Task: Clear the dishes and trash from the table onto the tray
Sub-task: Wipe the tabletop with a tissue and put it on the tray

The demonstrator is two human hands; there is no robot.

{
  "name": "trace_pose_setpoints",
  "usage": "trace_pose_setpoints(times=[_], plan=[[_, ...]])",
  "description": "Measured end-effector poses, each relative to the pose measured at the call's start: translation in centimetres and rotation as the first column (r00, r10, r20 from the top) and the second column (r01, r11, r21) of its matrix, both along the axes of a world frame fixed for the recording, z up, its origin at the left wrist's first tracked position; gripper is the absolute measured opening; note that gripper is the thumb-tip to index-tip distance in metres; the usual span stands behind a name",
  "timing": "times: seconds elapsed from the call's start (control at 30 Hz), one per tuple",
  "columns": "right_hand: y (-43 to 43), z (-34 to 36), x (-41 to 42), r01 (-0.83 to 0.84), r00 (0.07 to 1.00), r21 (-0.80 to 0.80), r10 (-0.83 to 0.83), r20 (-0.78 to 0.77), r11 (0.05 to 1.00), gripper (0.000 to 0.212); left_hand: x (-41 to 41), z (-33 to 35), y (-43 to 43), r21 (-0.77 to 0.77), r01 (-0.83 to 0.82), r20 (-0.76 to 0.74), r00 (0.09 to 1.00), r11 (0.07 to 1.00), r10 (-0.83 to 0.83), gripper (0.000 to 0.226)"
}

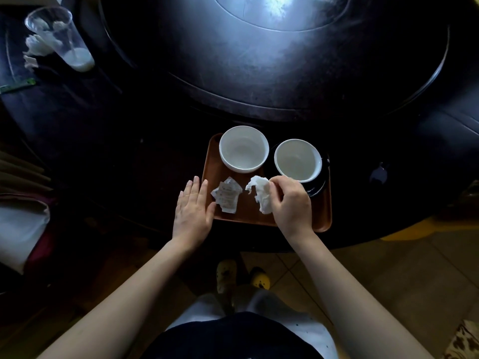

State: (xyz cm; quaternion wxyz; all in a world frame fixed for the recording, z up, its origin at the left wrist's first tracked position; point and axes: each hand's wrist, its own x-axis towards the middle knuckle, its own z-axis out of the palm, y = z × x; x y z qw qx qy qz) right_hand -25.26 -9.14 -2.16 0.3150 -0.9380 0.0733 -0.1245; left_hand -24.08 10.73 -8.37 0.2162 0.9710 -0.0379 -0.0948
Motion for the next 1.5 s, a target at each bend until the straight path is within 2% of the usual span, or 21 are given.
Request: trace_pose_setpoints(times=[0.13,0.17,0.23,0.33,0.4,0.47,0.53,0.73,0.9,0.97,1.07,1.13,1.17,1.23,1.3,1.37,1.43,1.5], plan=[[-0.3,0.6,0.1,-0.054,0.997,-0.001,0.054,-0.054,0.999,0.013,0.1,1.2,-1.1,-0.099,-0.011,0.122,0.992,0.995,0.023,0.049],[-0.3,0.6,0.2,-0.034,0.995,0.066,0.039,-0.087,0.997,0.013,0.2,1.4,-1.4,-0.12,0.016,0.191,0.982,0.993,0.008,0.042],[-0.5,0.4,0.5,0.093,0.98,0.302,-0.035,-0.194,0.949,0.014,0.3,1.8,-2.0,-0.184,0.084,0.293,0.956,0.979,-0.027,0.032],[-0.6,0.1,1.0,0.245,0.945,0.589,-0.053,-0.324,0.77,0.013,0.1,3.1,-3.6,-0.358,0.151,0.21,0.975,0.921,-0.079,0.029],[-0.3,-0.1,1.0,0.259,0.933,0.662,-0.004,-0.361,0.703,0.013,0.1,3.8,-4.6,-0.491,0.096,0.057,0.995,0.866,-0.078,0.034],[0.0,-0.3,0.8,0.247,0.929,0.649,0.015,-0.37,0.72,0.013,0.3,4.2,-5.5,-0.601,-0.012,-0.099,0.993,0.799,-0.06,0.038],[0.1,-0.4,0.6,0.228,0.931,0.649,0.032,-0.363,0.725,0.01,0.6,4.0,-6.0,-0.658,-0.082,-0.169,0.985,0.749,-0.041,0.037],[0.3,-0.4,0.2,0.218,0.931,0.664,0.052,-0.361,0.715,0.006,0.5,3.3,-6.3,-0.625,-0.149,-0.218,0.976,0.766,0.011,0.035],[-0.2,-0.4,0.0,0.243,0.946,0.539,-0.074,-0.315,0.807,0.008,0.6,3.3,-6.2,-0.626,-0.169,-0.178,0.981,0.761,0.072,0.015],[-0.6,-0.2,-0.2,0.214,0.96,0.437,-0.105,-0.261,0.873,0.01,0.7,3.0,-5.8,-0.555,-0.124,-0.122,0.99,0.823,0.067,0.013],[-1.3,0.2,-0.5,0.115,0.985,0.268,-0.075,-0.154,0.956,0.011,1.0,2.5,-5.2,-0.328,-0.025,-0.053,0.999,0.944,0.008,0.019],[-1.9,0.5,-0.5,0.049,0.991,0.183,-0.025,-0.135,0.982,0.012,1.2,2.5,-5.1,-0.155,0.038,-0.045,0.998,0.987,-0.045,0.025],[-2.4,0.7,-0.4,0.027,0.99,0.164,-0.003,-0.144,0.986,0.013,1.2,2.7,-5.2,-0.121,0.05,-0.045,0.997,0.991,-0.056,0.028],[-3.4,1.3,-0.2,-0.007,0.98,0.182,0.044,-0.197,0.983,0.013,1.4,3.6,-5.4,-0.158,0.057,-0.001,0.998,0.986,-0.058,0.034],[-4.5,2.2,0.0,-0.065,0.956,0.237,0.128,-0.263,0.969,0.011,1.8,5.3,-6.1,-0.286,0.089,0.091,0.994,0.954,-0.066,0.038],[-5.2,3.5,0.3,-0.162,0.927,0.234,0.229,-0.298,0.959,0.01,2.4,7.3,-7.3,-0.394,0.21,0.136,0.976,0.895,-0.169,0.044],[-5.8,5.0,0.4,-0.238,0.907,0.194,0.289,-0.307,0.952,0.012,3.2,8.8,-8.6,-0.448,0.358,0.113,0.932,0.819,-0.345,0.045],[-6.5,6.3,0.3,-0.252,0.908,0.171,0.294,-0.299,0.952,0.013,3.8,9.6,-9.6,-0.496,0.407,0.021,0.888,0.767,-0.458,0.037]])
